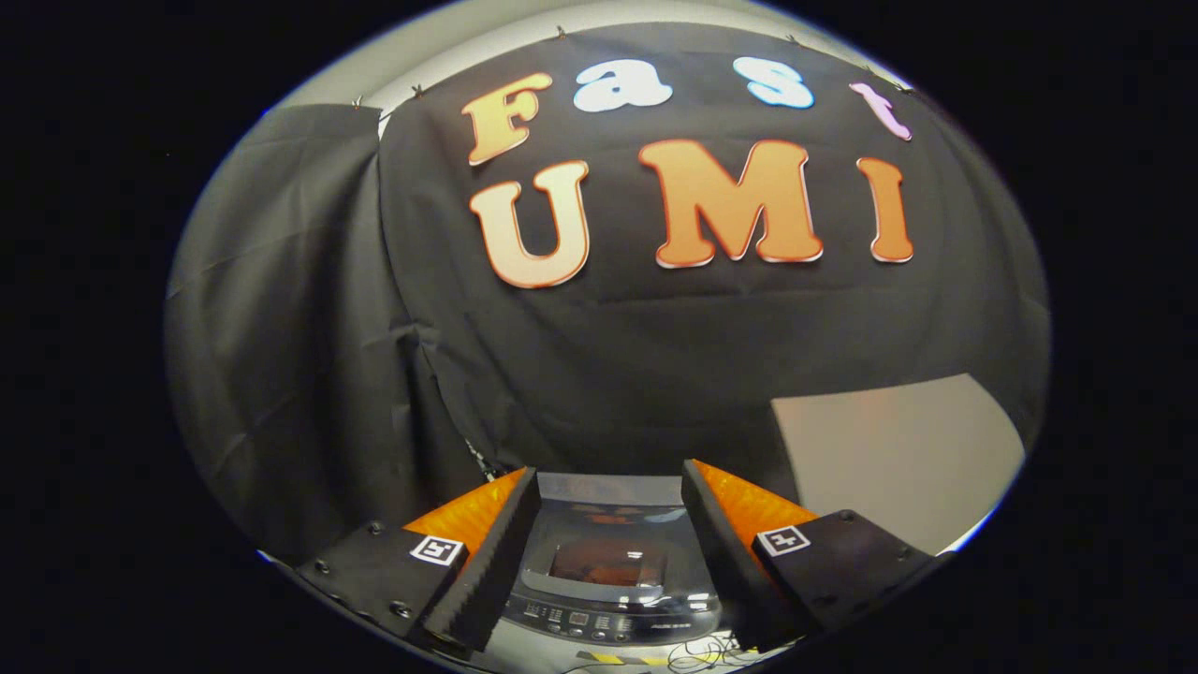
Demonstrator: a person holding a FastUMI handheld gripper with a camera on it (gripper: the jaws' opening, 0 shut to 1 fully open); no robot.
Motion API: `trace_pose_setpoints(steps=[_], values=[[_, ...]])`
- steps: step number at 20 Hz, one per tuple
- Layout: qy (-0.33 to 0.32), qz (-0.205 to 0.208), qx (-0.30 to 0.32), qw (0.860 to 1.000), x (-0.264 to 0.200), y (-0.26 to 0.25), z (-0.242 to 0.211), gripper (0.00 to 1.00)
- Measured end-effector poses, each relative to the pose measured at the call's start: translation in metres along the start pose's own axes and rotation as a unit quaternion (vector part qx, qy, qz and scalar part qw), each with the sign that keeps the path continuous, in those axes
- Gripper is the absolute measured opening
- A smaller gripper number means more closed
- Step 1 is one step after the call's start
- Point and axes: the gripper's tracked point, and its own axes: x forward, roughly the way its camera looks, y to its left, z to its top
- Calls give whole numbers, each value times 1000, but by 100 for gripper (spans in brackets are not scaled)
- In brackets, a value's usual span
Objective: Put the clothes into the washing machine and then close the washing machine lid.
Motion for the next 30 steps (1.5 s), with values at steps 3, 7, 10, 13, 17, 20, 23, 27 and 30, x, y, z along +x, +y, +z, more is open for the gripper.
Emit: trace_pose_setpoints(steps=[3, 7, 10, 13, 17, 20, 23, 27, 30], values=[[-33, -26, -14, 999, -57, -44, 27, 98], [-61, -55, -10, 997, -118, -103, 42, 98], [-81, -67, 7, 994, -155, -141, 45, 98], [-102, -81, 7, 991, -187, -173, 50, 98], [-136, -96, -30, 986, -217, -193, 64, 98], [-162, -100, -49, 980, -225, -198, 81, 98], [-176, -95, -47, 979, -233, -198, 87, 98], [-181, -97, -50, 977, -234, -200, 93, 98], [-186, -97, -54, 976, -234, -200, 100, 98]])
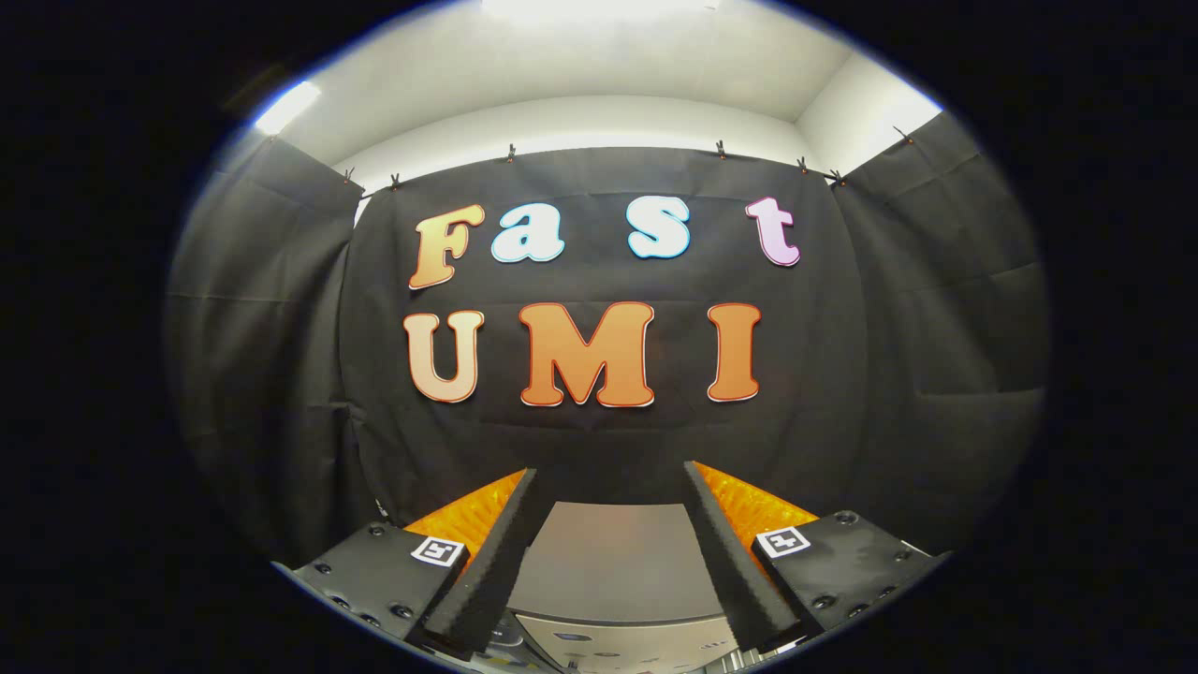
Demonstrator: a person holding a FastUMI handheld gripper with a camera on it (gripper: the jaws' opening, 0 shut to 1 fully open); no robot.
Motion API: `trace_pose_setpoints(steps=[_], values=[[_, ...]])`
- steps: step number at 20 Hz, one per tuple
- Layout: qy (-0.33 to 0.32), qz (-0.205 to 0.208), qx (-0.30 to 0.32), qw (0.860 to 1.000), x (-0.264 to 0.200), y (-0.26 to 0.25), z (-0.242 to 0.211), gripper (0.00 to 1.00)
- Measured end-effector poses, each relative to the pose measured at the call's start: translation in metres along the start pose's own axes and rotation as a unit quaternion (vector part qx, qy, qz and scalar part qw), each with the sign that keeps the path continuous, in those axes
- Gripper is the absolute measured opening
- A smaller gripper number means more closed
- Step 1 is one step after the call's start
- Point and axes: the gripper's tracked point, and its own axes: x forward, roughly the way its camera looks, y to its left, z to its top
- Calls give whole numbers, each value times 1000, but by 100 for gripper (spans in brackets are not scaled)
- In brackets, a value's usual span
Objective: Put the clothes into the washing machine and then close the washing machine lid.
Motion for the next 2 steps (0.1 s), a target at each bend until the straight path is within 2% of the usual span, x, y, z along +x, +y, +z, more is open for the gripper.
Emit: trace_pose_setpoints(steps=[2], values=[[1, 1, 2, 1000, 1, 2, -2, 98]])
